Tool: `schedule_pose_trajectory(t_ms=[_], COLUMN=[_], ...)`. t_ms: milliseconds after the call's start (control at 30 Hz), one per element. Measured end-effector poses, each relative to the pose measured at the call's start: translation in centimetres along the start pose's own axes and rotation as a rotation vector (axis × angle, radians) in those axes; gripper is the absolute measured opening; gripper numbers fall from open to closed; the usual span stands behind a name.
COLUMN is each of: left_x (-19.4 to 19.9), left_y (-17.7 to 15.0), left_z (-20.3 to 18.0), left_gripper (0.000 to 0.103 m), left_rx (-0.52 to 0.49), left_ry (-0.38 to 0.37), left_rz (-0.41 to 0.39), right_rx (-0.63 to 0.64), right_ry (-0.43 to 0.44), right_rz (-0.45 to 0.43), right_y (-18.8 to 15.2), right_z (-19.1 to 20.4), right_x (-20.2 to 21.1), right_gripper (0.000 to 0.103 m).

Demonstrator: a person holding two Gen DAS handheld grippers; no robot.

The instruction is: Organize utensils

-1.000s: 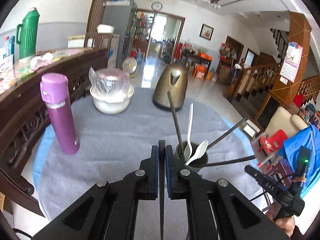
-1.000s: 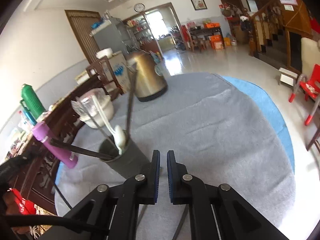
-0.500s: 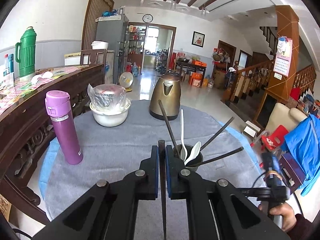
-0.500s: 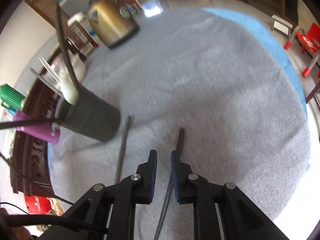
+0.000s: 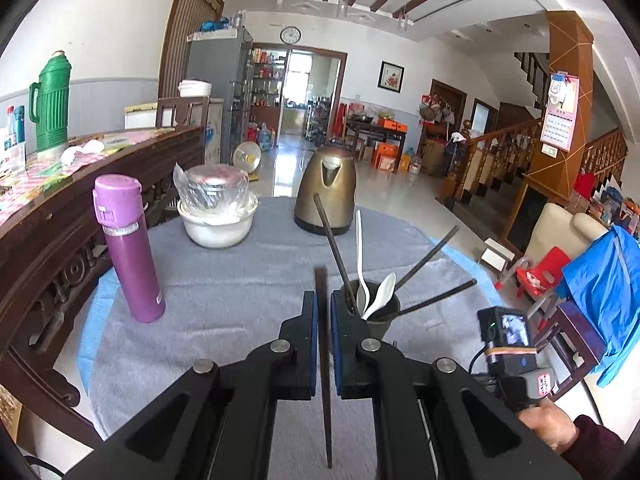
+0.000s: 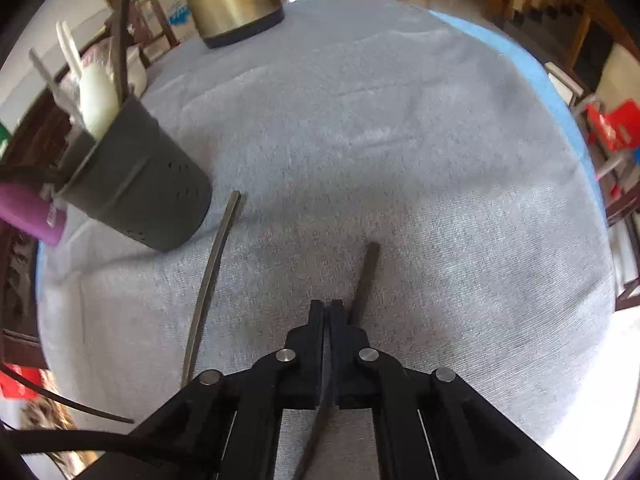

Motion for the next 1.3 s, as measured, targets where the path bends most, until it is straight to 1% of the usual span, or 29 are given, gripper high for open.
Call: schedule_pose_trajectory(t_ms=[133, 200, 300, 333, 433, 500, 533, 667, 733, 833, 933, 967, 1033, 1100, 1133, 1167, 1200, 1267, 1300], left_x=[-0.3, -0.2, -0.2, -0.2, -0.5, -0.9, -1.1, -1.7, -2.3, -3.7, -5.3, -5.6, -6.5, -7.3, -7.6, -7.9, -8.1, -8.8, -9.2], left_y=[-0.5, -0.5, -0.5, -0.5, -0.3, -0.1, -0.1, -0.1, -0.7, -2.2, -4.2, -4.7, -5.5, -6.0, -6.1, -5.9, -5.6, -4.7, -4.2], left_z=[0.2, 0.2, 0.2, 0.2, 0.9, 1.8, 2.5, 5.2, 6.1, 6.0, 4.9, 4.7, 4.8, 5.5, 6.1, 7.0, 8.0, 10.1, 11.0], left_gripper=[0.007, 0.007, 0.007, 0.007, 0.007, 0.007, 0.007, 0.007, 0.009, 0.009, 0.009, 0.01, 0.01, 0.012, 0.016, 0.023, 0.026, 0.039, 0.043], left_rx=[0.004, 0.006, 0.007, 0.005, 0.01, 0.024, 0.036, 0.104, 0.116, 0.104, 0.069, 0.057, 0.044, 0.067, 0.082, 0.097, 0.106, 0.135, 0.149], left_ry=[0.005, 0.005, 0.004, 0.007, 0.023, 0.046, 0.058, 0.094, 0.096, 0.1, 0.077, 0.076, 0.101, 0.115, 0.125, 0.152, 0.178, 0.224, 0.238], left_rz=[0.019, 0.017, 0.016, 0.016, 0.022, 0.036, 0.05, 0.095, 0.146, 0.214, 0.293, 0.308, 0.331, 0.357, 0.365, 0.362, 0.353, 0.336, 0.336], right_rx=[-0.02, -0.072, -0.177, -0.189, -0.187, -0.181, -0.182, -0.182, -0.181, -0.178, -0.159, -0.143, -0.085, -0.046, -0.021, 0.01, 0.028, 0.052, 0.059], right_ry=[0.056, 0.11, 0.205, 0.219, 0.183, 0.178, 0.175, 0.143, 0.137, 0.135, 0.114, 0.098, 0.051, 0.014, -0.011, -0.037, -0.052, -0.07, -0.073], right_rz=[-0.068, -0.085, -0.089, -0.087, -0.057, -0.029, -0.004, 0.047, 0.054, 0.047, 0.034, 0.03, 0.024, 0.021, 0.017, 0.009, 0.002, -0.009, -0.011], right_y=[0.0, 0.0, 0.1, 0.2, 0.2, 0.1, -0.1, -0.5, -0.5, -0.2, 0.2, 0.3, 0.6, 0.7, 0.7, 0.7, 0.7, 0.6, 0.6], right_z=[-1.1, -2.5, -4.7, -4.9, -5.2, -5.1, -4.7, -4.2, -4.1, -3.9, -3.7, -3.4, -2.5, -2.0, -1.9, -1.5, -1.3, -1.0, -0.9], right_x=[1.7, 2.7, 3.7, 3.9, 3.9, 3.4, 2.7, 0.9, 0.6, 0.6, 0.1, 0.0, -0.5, -0.6, -0.5, -0.5, -0.5, -0.5, -0.5], right_gripper=[0.002, 0.004, 0.005, 0.005, 0.006, 0.006, 0.006, 0.006, 0.015, 0.017, 0.017, 0.017, 0.015, 0.014, 0.012, 0.012, 0.012, 0.012, 0.012])
Point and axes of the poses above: each gripper's, at about its wrist camera, not at the fingertips, and x roughly against the way its jaws point, z to its left, y to its top, the point moved 6 cm from there along -x, roughly the way its jaws point, and after that the axes turned 14 degrees about x, right-handed, at the moved point
